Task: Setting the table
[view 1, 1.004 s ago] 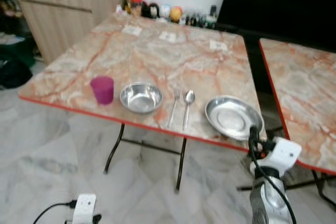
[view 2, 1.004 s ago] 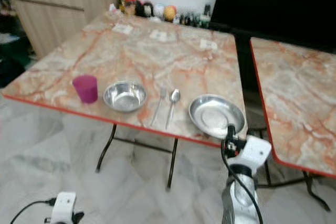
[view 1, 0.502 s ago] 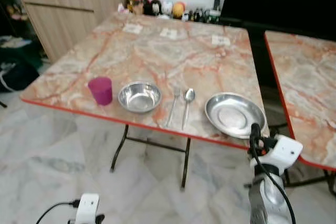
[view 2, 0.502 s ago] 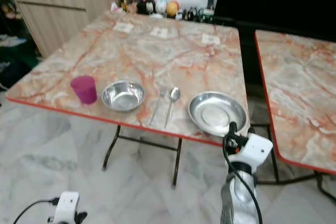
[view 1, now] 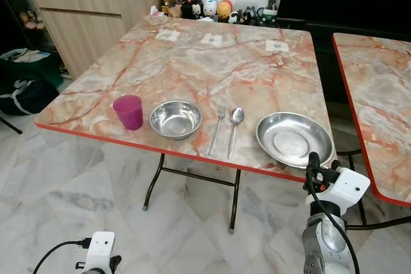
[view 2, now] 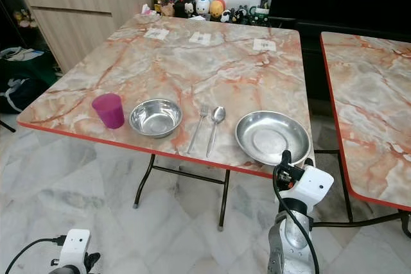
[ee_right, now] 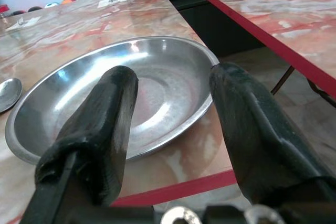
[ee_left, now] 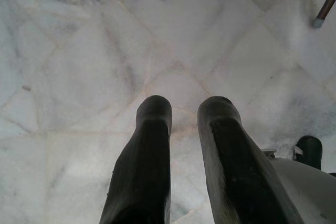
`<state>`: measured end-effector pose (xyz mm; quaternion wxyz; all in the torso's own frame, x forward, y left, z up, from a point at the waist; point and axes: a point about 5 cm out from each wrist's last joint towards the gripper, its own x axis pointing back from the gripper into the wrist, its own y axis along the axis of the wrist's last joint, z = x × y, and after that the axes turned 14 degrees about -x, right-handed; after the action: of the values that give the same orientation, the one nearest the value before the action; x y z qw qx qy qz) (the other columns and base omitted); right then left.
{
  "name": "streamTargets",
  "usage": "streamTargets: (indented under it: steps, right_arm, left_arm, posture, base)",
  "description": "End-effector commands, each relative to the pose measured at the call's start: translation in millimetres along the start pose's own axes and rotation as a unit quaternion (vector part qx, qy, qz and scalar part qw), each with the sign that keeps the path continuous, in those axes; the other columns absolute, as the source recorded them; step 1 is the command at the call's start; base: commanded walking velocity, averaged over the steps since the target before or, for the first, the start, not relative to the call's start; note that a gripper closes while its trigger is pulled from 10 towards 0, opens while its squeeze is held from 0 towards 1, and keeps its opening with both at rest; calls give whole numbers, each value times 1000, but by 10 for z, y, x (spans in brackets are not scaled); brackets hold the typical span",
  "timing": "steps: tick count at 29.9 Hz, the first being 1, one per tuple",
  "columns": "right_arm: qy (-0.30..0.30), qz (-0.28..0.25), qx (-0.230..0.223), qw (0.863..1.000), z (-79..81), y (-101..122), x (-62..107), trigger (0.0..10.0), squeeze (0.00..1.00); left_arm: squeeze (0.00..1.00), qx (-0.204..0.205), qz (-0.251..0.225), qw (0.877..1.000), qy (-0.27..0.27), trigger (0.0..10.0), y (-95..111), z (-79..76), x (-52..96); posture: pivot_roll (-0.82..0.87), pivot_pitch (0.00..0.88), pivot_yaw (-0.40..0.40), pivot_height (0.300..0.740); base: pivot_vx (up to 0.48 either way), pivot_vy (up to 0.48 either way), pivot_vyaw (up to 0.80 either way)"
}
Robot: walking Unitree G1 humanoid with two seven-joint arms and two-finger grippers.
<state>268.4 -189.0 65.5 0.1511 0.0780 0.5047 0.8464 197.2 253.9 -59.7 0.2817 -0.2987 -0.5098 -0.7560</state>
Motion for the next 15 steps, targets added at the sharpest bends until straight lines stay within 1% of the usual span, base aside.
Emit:
streamTargets:
  steps: [1, 4, 9, 15]
  right_arm:
    - [5, -17, -15, 1000, 82, 54, -36, 10000, 0]
    - [18, -16, -1, 1000, 113, 56, -43, 10000, 0]
    - [18, -17, -4, 1000, 119, 66, -56, 10000, 0]
    - [24, -21, -7, 999, 169, 89, -86, 10000, 0]
  left_arm:
    - [0, -10, 0, 1000, 0, 10000, 8, 26, 0]
    - [0, -8, 0, 1000, 2, 10000, 15, 10, -4]
    - [0, -5, -1, 1000, 1, 10000, 16, -12, -6]
    - [0, -1, 3, 1000, -1, 10000, -10, -50, -2]
  posture:
    - [177, 0, -18, 740]
    - [176, 0, -28, 740]
    - [176, 0, -37, 740]
    - [176, 0, -41, 740]
  base:
    - [255, 0, 0]
    - [263, 0, 0]
    - [281, 0, 0]
    - [292, 0, 0]
